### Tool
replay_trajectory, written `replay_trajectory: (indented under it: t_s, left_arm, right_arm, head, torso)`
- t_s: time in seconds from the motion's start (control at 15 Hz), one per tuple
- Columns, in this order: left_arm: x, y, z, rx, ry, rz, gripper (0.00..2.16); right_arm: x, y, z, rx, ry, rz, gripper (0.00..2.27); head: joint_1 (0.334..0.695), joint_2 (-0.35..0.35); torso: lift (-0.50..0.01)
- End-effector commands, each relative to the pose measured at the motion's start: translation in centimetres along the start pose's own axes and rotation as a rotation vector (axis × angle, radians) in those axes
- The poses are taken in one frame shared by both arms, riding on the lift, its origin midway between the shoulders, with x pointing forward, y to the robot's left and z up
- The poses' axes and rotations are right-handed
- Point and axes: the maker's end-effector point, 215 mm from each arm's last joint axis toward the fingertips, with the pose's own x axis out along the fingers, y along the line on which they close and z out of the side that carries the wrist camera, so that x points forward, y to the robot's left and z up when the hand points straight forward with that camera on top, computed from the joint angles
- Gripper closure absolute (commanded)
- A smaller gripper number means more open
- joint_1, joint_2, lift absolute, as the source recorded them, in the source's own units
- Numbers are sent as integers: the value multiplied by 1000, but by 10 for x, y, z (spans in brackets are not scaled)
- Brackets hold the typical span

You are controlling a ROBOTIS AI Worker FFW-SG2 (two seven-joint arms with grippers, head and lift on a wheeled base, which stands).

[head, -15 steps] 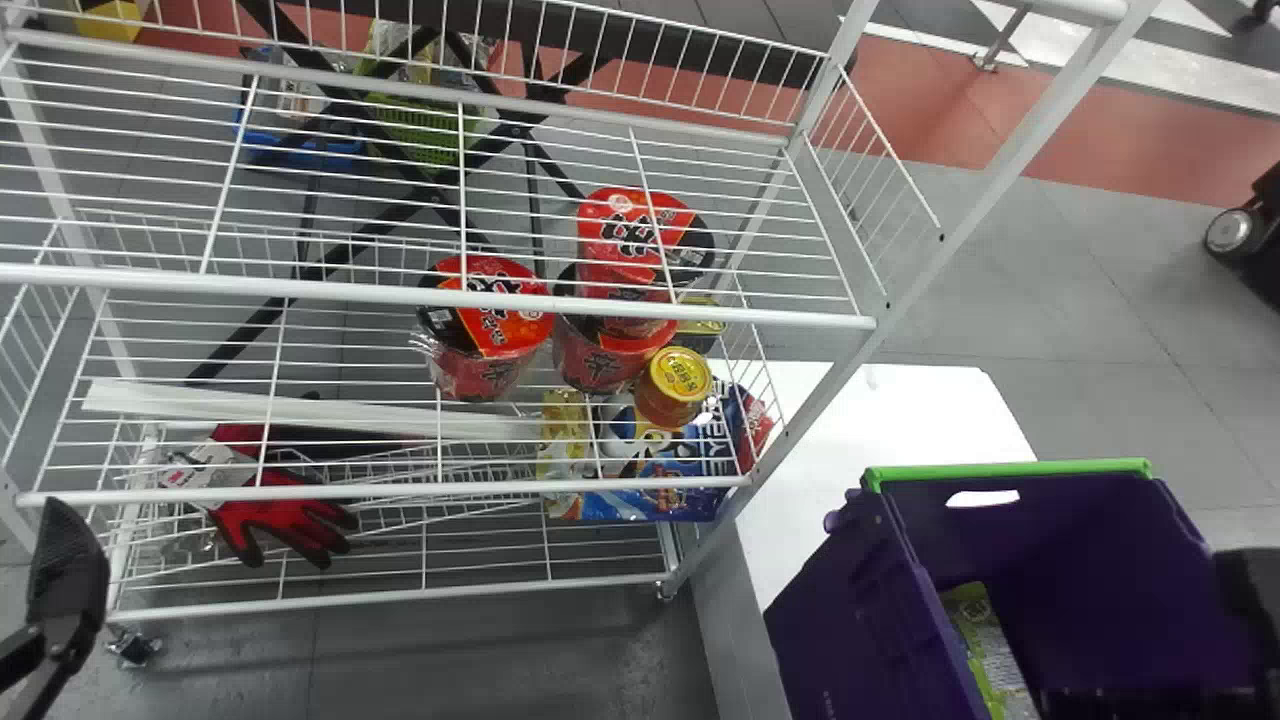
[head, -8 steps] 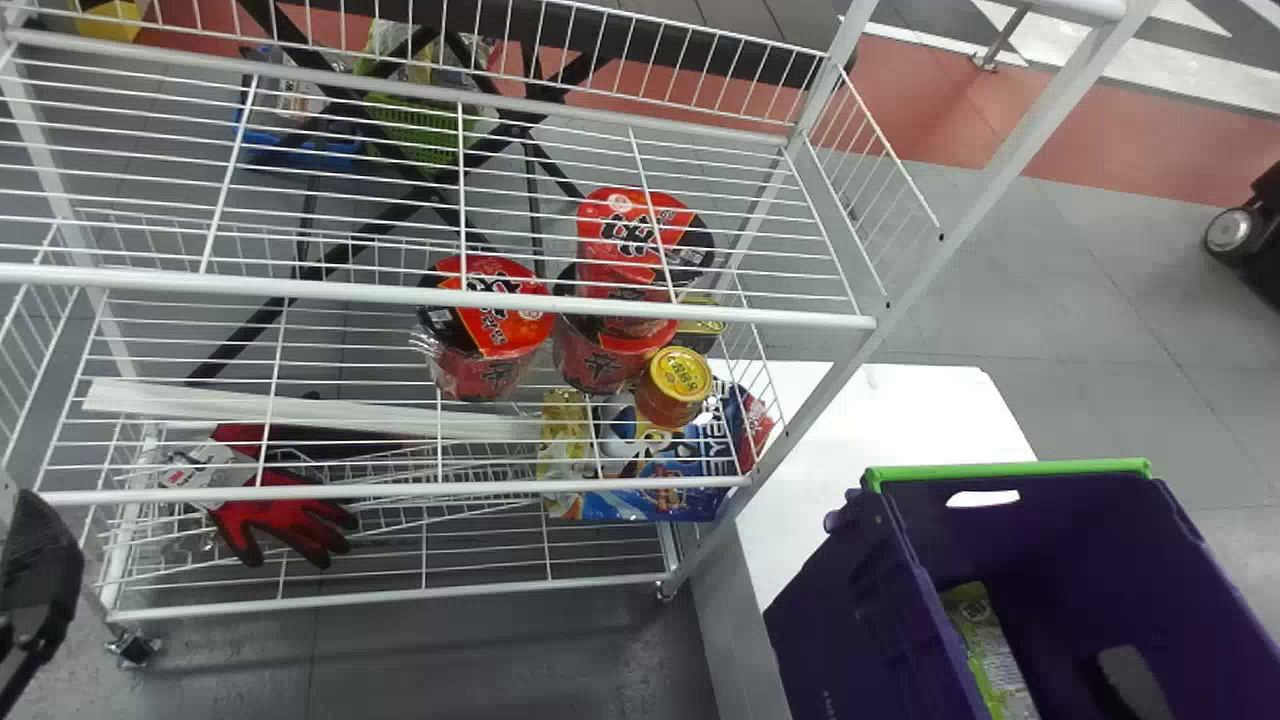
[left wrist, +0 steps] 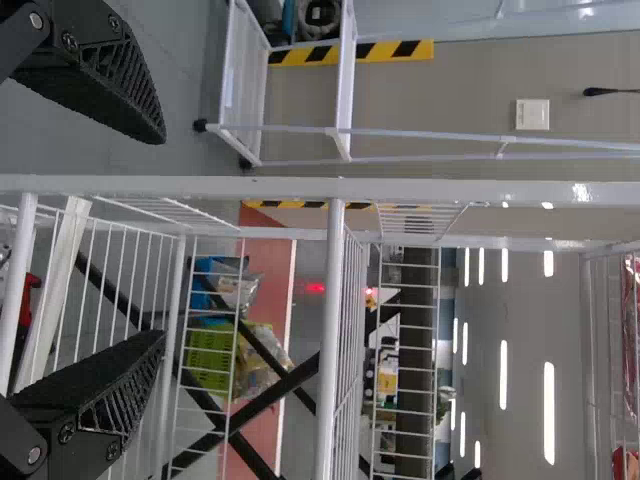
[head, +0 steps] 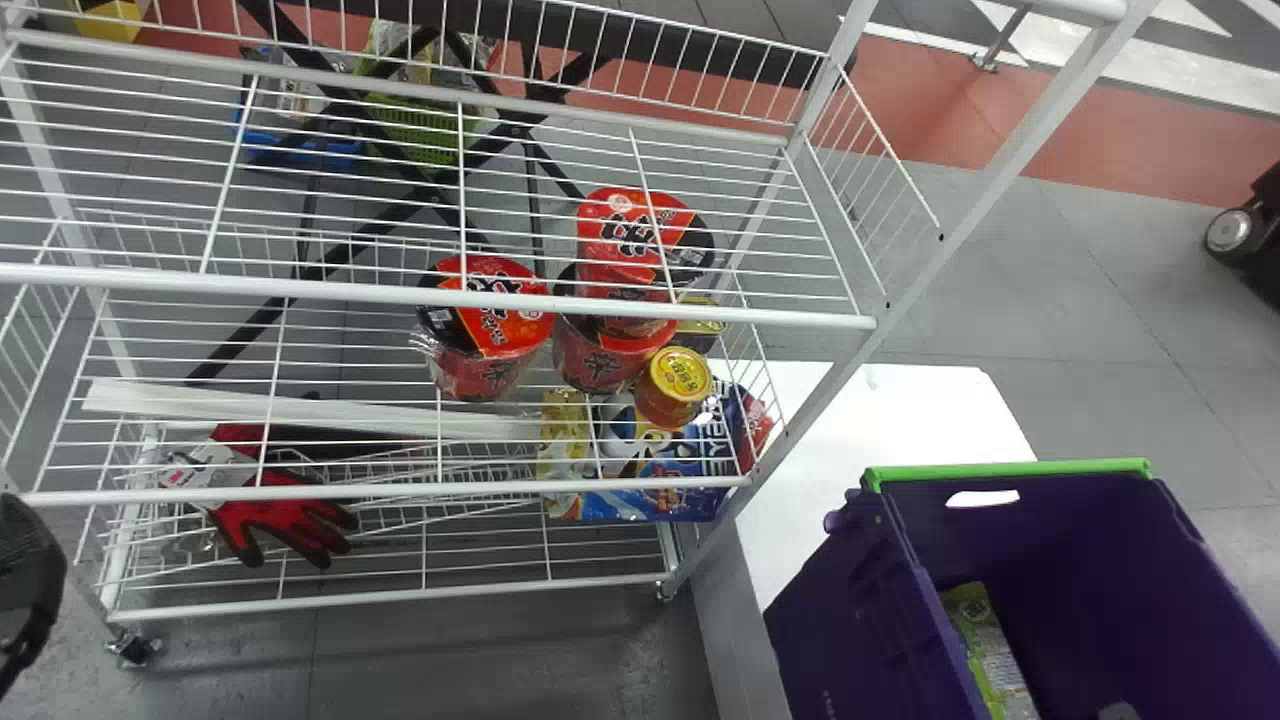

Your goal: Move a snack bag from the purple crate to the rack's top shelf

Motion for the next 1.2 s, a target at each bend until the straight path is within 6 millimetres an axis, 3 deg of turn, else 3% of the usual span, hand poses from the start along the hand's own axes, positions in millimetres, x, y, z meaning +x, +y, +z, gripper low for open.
replay_trajectory:
  t_s: [0.0,0.2,0.47,0.87,1.13]
  left_arm:
    - [4,2,-1,-6,-1,1,134]
    - [8,2,0,-15,-3,-6,134]
    - [12,5,-5,-21,1,-7,134]
    - [17,12,-10,-37,4,-8,134]
    - [18,18,-9,-37,-1,-9,134]
  right_arm:
    - [-6,-3,-8,7,-33,1,289]
    - [-3,1,-21,21,-40,11,289]
    - [3,19,-24,-26,-127,65,289]
    - [6,28,-53,-46,-156,78,289]
    - [25,43,-52,-65,-160,67,289]
  head:
    - [695,-350]
    - [695,-350]
    - [695,-350]
    - [695,-350]
    - [695,-350]
  torso:
    - [-454]
    - [-454]
    - [-454]
    - [-454]
    - [-454]
